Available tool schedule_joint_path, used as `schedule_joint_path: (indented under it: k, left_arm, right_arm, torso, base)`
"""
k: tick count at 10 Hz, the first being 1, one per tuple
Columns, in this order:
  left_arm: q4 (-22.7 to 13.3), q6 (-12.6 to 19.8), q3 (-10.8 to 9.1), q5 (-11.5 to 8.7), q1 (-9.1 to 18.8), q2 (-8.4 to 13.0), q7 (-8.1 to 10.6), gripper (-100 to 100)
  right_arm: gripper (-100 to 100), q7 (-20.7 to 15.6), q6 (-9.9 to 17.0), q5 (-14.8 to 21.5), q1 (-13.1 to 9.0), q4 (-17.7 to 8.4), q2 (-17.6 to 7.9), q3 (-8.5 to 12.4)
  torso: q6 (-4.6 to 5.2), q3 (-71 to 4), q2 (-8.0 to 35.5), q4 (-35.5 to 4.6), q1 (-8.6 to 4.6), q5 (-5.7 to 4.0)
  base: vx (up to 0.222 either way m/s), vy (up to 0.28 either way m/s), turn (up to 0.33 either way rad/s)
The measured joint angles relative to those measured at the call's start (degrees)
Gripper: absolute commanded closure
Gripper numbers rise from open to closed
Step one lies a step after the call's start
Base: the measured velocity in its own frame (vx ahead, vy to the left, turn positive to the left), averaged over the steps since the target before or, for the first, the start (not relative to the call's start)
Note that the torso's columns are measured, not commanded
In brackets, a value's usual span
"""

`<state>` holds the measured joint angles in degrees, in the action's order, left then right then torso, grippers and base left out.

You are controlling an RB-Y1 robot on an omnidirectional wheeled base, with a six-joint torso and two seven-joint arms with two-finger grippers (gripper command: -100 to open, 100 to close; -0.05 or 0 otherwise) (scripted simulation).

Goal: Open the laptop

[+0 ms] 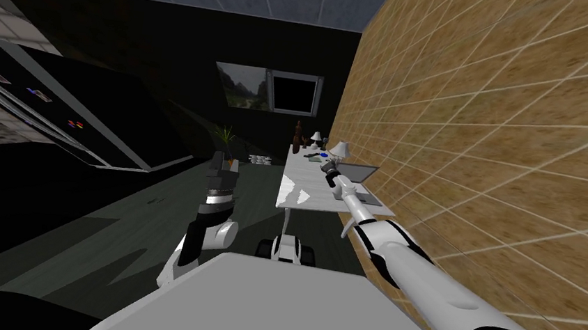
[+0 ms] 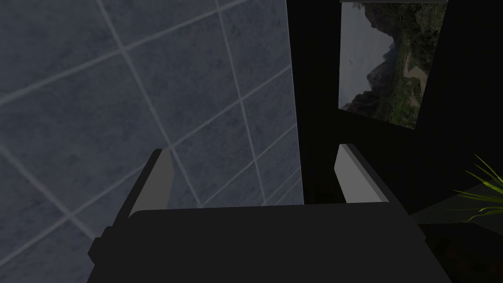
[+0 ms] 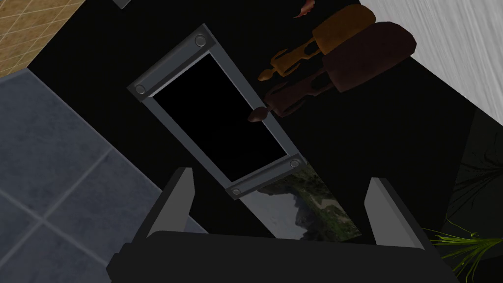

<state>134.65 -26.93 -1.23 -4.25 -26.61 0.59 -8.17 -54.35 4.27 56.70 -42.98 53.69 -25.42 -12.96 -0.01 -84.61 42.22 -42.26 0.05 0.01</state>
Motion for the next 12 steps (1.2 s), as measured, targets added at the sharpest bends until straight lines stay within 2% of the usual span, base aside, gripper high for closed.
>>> schedule_joint_path:
  k: [2, 3, 7, 9, 11, 12]
  left_arm:
    - [0.0, 0.0, 0.0, 0.0, 0.0, 0.0, 0.0, 0]
    - [0.0, 0.0, 0.0, 0.0, 0.0, 0.0, 0.0, 0]
    - [0.0, 0.0, 0.0, 0.0, 0.0, 0.0, 0.0, 0]
    - [0.0, 0.0, 0.0, 0.0, 0.0, 0.0, 0.0, 0]
    - [0.0, 0.0, 0.0, 0.0, 0.0, 0.0, 0.0, 0]
    - [0.0, 0.0, 0.0, 0.0, 0.0, 0.0, 0.0, 0]
  right_arm:
    - [-100, -0.7, -0.3, 1.5, 1.2, 2.3, 1.0, 1.5]
    - [-100, -0.9, 0.1, 1.5, 1.8, 3.9, 1.1, 1.4]
    - [-100, -2.5, -1.1, 5.3, 3.9, 7.7, 3.5, 5.2]
    - [-100, -3.0, -0.8, 6.4, 5.1, 10.3, 4.1, 5.5]
    - [-100, -3.7, -1.2, 8.5, 6.3, 12.2, 5.4, 7.1]
    - [-100, -3.9, -1.0, 9.0, 7.0, 13.2, 5.6, 7.2]
  torso:
    - [0.01, 0.0, 0.0, 0.0, -0.1, -0.03]
    - [0.01, 0.0, 0.0, 0.0, -0.07, -0.02]
    - [0.01, 0.0, 0.1, 0.0, -0.02, -0.01]
    - [0.01, 0.0, 0.1, 0.0, -0.15, -0.05]
    - [0.0, 0.0, 0.0, 0.0, -0.02, -0.01]
    - [0.01, -0.1, -0.1, 0.0, -0.03, -0.01]
  base:
    - [-0.067, -0.062, 0.02]
    - [-0.072, -0.057, 0.017]
    - [-0.076, -0.052, 0.021]
    - [-0.075, -0.08, 0.035]
    - [-0.025, -0.071, 0.037]
    - [0.039, -0.087, 0.032]
